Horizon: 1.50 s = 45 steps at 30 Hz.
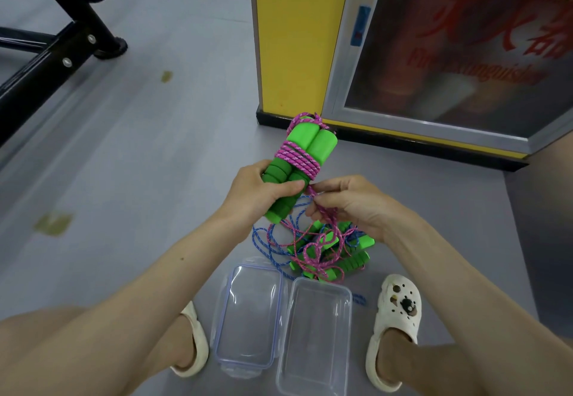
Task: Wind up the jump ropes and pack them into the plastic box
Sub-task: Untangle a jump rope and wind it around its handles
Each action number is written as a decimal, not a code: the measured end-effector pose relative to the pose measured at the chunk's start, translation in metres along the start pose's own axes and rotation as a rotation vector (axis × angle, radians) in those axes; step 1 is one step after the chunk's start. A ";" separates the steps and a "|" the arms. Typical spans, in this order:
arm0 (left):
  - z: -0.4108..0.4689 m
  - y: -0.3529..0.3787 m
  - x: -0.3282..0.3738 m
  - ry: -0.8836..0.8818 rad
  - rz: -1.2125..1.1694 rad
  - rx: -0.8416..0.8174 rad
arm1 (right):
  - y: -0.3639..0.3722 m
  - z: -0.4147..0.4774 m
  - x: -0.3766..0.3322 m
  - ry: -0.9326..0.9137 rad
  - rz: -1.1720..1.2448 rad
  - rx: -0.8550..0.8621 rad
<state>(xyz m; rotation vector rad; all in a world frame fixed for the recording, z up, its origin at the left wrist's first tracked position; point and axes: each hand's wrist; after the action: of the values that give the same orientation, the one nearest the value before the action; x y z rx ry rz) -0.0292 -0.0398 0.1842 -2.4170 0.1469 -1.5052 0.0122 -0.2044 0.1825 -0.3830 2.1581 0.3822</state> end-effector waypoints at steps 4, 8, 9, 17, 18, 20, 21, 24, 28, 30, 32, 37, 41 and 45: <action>0.002 -0.001 -0.004 0.072 0.118 0.040 | -0.001 -0.004 -0.002 0.074 -0.113 0.002; 0.003 -0.004 -0.004 0.184 0.295 0.089 | 0.002 -0.005 0.000 0.013 -0.131 0.068; 0.003 -0.003 -0.004 0.207 0.335 0.101 | 0.001 -0.005 0.001 -0.023 -0.164 0.090; 0.006 -0.007 -0.005 0.200 0.436 0.219 | 0.001 -0.002 0.006 -0.267 -0.623 0.105; 0.007 -0.008 -0.006 0.195 0.439 0.226 | 0.001 0.000 0.006 -0.278 -0.622 0.120; 0.007 -0.007 -0.006 0.207 0.469 0.247 | 0.002 0.001 0.006 -0.251 -0.643 0.133; 0.007 -0.007 -0.006 0.220 0.490 0.257 | 0.003 0.002 0.006 -0.218 -0.628 0.131; 0.006 -0.006 -0.007 0.254 0.561 0.294 | 0.005 0.001 0.004 -0.130 -0.336 0.148; 0.004 -0.004 -0.007 0.300 0.695 0.350 | 0.007 -0.002 0.001 -0.071 -0.086 0.076; 0.003 -0.001 -0.008 0.313 0.731 0.361 | 0.009 -0.003 0.001 -0.025 -0.092 0.020; 0.001 0.001 -0.009 0.326 0.765 0.372 | 0.009 -0.002 0.000 0.014 -0.112 -0.015; -0.002 0.006 -0.012 0.381 0.880 0.432 | 0.011 -0.004 -0.001 -0.042 -0.220 -0.030; 0.001 0.011 -0.018 0.448 1.009 0.420 | 0.015 -0.001 0.003 -0.109 -0.207 0.055; 0.005 0.016 -0.023 0.489 0.922 0.211 | 0.013 0.000 0.007 -0.137 -0.278 0.082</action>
<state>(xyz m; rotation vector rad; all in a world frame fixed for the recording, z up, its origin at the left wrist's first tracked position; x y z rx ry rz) -0.0345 -0.0484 0.1573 -1.4091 0.9838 -1.4664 0.0025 -0.1936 0.1786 -0.5844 1.9476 0.1577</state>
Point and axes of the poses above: each hand's wrist, its own z-axis towards the middle knuckle, its own y-axis out of the palm, x = y × z, and after that the axes turned 12 degrees about z, right-handed
